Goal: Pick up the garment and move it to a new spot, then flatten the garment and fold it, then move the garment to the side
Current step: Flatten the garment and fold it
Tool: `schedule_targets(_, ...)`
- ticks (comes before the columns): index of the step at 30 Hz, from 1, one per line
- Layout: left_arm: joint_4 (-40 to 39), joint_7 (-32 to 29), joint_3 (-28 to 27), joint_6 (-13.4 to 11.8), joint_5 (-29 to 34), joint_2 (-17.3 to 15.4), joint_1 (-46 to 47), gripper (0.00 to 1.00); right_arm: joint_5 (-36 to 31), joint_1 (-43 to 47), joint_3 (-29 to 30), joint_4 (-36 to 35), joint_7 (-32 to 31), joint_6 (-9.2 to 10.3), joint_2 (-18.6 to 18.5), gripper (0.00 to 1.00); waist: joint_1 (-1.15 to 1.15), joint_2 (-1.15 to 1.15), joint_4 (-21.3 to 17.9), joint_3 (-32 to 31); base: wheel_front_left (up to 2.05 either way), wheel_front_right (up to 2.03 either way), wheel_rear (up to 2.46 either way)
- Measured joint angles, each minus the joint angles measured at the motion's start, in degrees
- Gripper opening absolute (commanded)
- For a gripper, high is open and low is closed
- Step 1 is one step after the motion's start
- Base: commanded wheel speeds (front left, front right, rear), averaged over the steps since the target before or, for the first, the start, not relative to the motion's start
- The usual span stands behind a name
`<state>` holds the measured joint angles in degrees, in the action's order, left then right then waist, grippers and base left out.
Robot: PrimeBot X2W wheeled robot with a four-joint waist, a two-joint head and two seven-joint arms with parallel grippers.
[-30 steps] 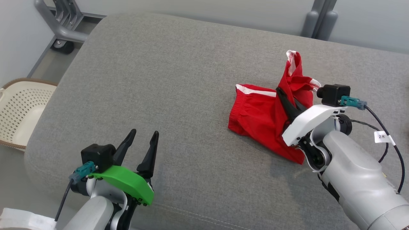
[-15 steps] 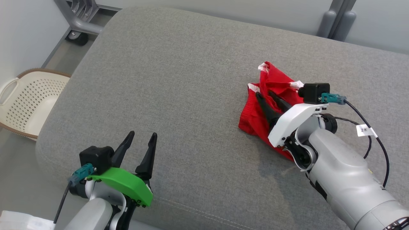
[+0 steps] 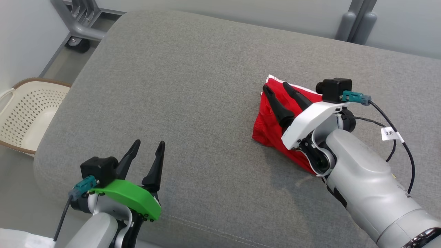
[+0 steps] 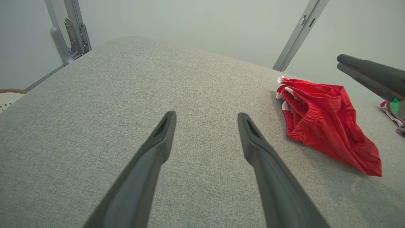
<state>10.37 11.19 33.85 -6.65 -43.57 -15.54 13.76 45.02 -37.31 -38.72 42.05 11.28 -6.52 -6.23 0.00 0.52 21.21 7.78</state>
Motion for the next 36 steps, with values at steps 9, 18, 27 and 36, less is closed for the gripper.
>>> schedule_targets(9,0.0,0.2,-0.5,0.0,0.0,-0.6,-1.8,1.0,2.7,0.9,4.9,-1.6,1.8,-0.01,-2.2,1.0,0.0,0.0,-2.5,-1.2,0.0,0.0,0.0)
schedule_targets(18,-1.0,-0.2,-0.2,0.0,0.2,-0.8,-2.0,1.0,11.4,9.8,11.6,3.2,1.2,0.64,-4.1,1.0,0.0,0.0,-5.2,-1.6,0.0,0.0,0.0)
schedule_targets(27,-1.7,-1.0,0.2,0.0,1.0,-0.8,-2.0,1.0,17.0,11.9,13.8,4.6,-1.8,0.54,-0.8,1.0,0.0,0.0,-4.1,-0.3,0.0,0.0,0.0)
schedule_targets(36,-1.7,-1.1,0.4,0.0,1.0,-0.6,-2.0,1.0,18.7,11.4,14.6,6.7,-4.2,0.56,-0.8,1.0,0.0,0.0,-2.6,0.6,0.0,0.0,0.0)
